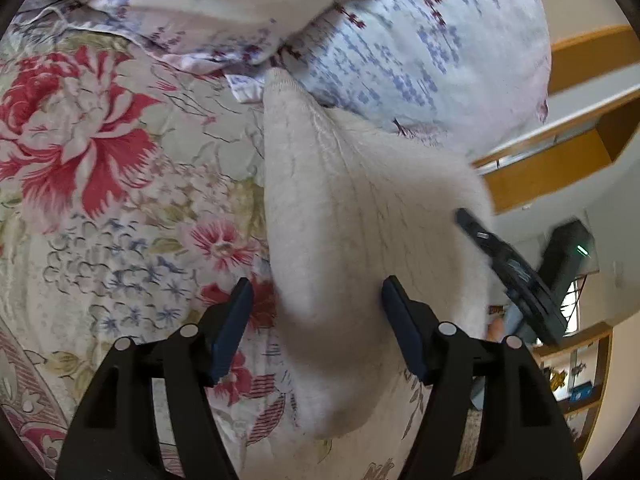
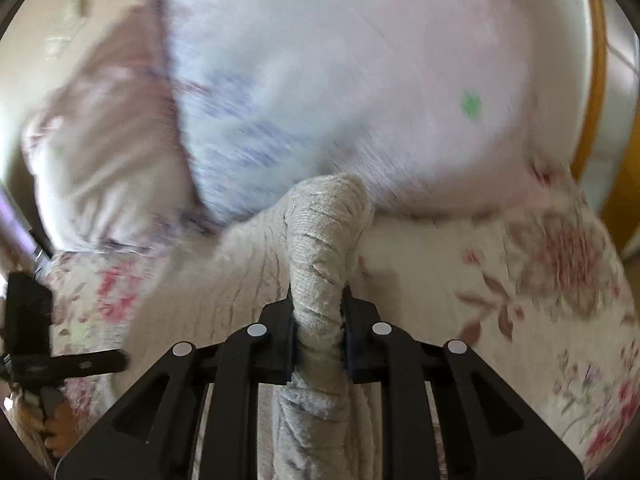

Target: Fold small clothes

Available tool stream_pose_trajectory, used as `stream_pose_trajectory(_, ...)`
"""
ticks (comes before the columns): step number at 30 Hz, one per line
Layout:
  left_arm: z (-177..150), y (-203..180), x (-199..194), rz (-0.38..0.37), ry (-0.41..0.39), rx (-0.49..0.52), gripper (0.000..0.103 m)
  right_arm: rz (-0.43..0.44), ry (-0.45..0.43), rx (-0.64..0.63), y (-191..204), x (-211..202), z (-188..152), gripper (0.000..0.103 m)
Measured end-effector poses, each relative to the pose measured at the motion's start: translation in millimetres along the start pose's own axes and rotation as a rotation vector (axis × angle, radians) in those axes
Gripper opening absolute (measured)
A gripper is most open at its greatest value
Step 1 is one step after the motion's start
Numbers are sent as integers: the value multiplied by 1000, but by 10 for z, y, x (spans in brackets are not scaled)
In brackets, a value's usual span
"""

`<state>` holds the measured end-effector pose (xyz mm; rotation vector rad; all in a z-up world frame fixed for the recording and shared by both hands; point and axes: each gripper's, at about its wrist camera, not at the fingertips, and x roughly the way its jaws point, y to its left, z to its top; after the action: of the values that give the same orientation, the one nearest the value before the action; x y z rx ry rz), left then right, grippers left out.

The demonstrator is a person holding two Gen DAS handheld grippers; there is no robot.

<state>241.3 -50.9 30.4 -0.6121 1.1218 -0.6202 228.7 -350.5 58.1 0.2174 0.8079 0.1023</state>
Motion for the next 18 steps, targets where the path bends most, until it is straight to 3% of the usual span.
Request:
stream_pose_trajectory(3,-22,-47,39,8,7,39,67,29,119,118,-273,307,-99,26)
stream_pose_trajectory(5,-20,-51,29,5,5,44,67,76,101,217,-457,213,-108,42)
stream_pose_trajectory(7,-29,-29,-15,-3,6,44,67,92,87,261,-550,81,-133,50)
stream_pose_trajectory(12,-117,-12,-148,-14,7,48,69,202,52,335,-759,-324,-433,52)
stream_pose_trajectory(18,-291,44,-221,-43,34,6,69,248,55,310,-738,-587,-789,52)
